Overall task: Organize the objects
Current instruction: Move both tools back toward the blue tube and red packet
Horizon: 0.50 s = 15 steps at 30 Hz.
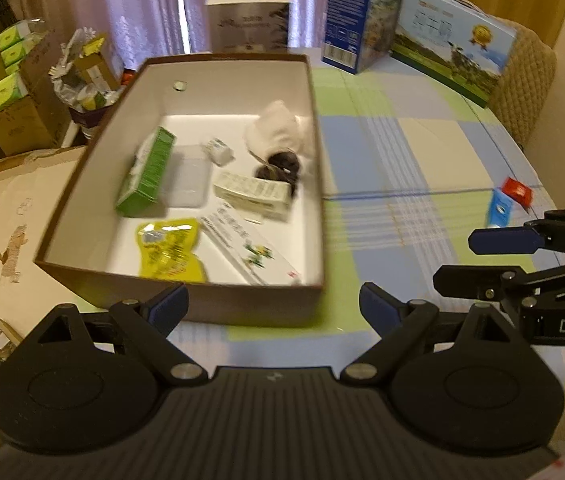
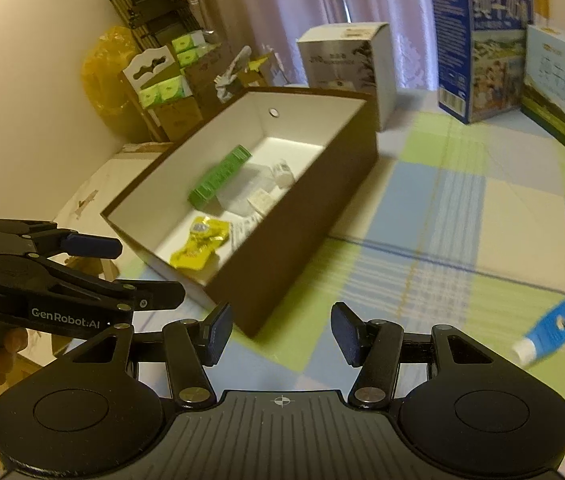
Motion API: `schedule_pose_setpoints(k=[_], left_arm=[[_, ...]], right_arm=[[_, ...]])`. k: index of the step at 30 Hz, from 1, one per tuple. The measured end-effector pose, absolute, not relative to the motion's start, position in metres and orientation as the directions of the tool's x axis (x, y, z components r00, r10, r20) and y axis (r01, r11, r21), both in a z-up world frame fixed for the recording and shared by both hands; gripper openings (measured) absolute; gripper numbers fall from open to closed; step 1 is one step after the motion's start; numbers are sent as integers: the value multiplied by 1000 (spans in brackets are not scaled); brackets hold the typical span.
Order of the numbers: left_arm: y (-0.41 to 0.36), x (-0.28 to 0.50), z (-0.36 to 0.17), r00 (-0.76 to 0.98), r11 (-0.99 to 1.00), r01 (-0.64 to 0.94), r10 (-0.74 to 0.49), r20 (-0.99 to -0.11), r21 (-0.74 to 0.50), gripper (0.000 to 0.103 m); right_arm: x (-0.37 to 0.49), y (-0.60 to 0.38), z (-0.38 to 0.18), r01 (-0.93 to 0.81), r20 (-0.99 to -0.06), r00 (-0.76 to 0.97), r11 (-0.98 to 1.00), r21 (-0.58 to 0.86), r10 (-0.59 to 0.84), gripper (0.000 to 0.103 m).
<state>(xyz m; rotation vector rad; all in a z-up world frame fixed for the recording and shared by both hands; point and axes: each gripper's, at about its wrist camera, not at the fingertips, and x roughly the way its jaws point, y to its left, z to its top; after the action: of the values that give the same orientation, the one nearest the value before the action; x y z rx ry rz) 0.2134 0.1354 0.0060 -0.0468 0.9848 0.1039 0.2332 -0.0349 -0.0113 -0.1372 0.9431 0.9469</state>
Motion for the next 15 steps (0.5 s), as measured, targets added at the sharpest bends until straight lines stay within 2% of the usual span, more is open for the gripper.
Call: schedule_pose_setpoints(k=[15], left_arm=[[35, 224, -22, 493, 999, 25, -49, -868, -42, 90]], right_arm=[[242, -139, -35, -613, -804, 239, 727, 310, 545, 52]])
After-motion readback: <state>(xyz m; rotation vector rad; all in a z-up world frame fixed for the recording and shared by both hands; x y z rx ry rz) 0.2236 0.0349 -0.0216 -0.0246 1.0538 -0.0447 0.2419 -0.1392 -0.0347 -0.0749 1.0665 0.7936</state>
